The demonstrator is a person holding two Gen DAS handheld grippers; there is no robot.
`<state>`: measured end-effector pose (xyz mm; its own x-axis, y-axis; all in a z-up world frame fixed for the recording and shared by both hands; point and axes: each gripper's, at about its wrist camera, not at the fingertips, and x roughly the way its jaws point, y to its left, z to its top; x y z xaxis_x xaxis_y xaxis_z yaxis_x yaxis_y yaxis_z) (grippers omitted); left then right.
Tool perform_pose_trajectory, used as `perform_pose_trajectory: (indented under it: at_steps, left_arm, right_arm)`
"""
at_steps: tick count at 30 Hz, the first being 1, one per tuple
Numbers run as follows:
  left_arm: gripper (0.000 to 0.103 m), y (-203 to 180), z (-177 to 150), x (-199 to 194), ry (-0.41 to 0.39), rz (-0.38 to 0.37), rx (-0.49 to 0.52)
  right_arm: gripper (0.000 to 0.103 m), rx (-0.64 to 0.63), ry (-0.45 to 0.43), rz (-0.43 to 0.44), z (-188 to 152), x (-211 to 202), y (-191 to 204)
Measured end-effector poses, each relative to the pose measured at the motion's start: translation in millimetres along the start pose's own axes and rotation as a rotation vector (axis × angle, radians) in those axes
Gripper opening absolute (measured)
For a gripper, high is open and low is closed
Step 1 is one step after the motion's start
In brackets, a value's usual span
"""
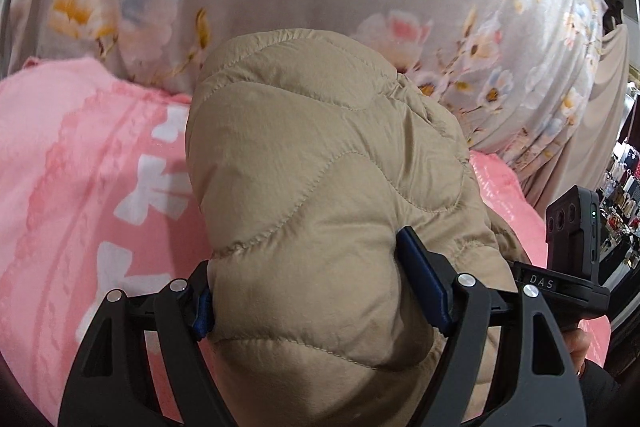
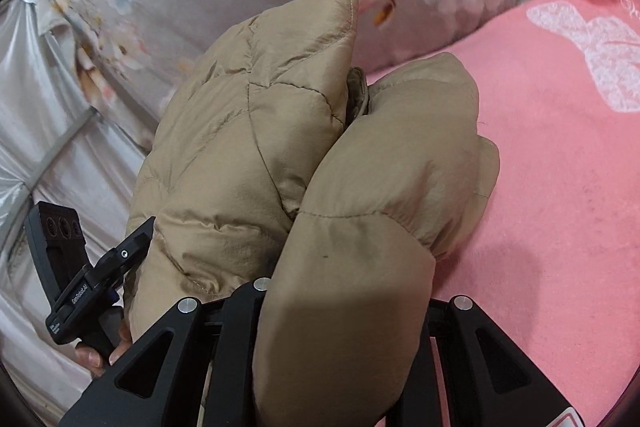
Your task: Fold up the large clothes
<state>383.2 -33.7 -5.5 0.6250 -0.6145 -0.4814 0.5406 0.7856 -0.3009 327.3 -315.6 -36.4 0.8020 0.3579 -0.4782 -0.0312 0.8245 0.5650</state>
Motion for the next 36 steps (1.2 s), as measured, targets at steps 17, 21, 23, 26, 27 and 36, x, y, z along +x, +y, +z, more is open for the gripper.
perform_pose_trajectory:
  at_steps: [17,21,23,26,27,36]
  left_arm:
    - [0.091,26,-26,13,0.032,0.212,-0.004]
    - [0.093,-12,-27,-16,0.027,0.461,0.201]
    - [0.093,-27,-27,-31,0.024,0.529,0.254]
    - [0.093,-48,-17,-53,0.022,0.576,0.236]
    - [0.093,-52,-13,-55,0.026,0.585,0.215]
    - [0.093,-60,-4,-23,0.099,0.719,0.074]
  right_arm:
    - [0.042,0.063,0.092,-0.027,-13,21,-32]
    - [0.049,0.015,0.084,-0.106,-20,-29,-29]
    - [0.050,-0.055,0.027,-0.194,-24,-60,-16]
    - [0.040,-0.189,-0.055,-0.260,-24,-89,24]
    - [0.034,-0.240,-0.068,-0.271,-24,-91,42]
    - [0.013,-0.451,-0.055,-0.362,-32,-26,111]
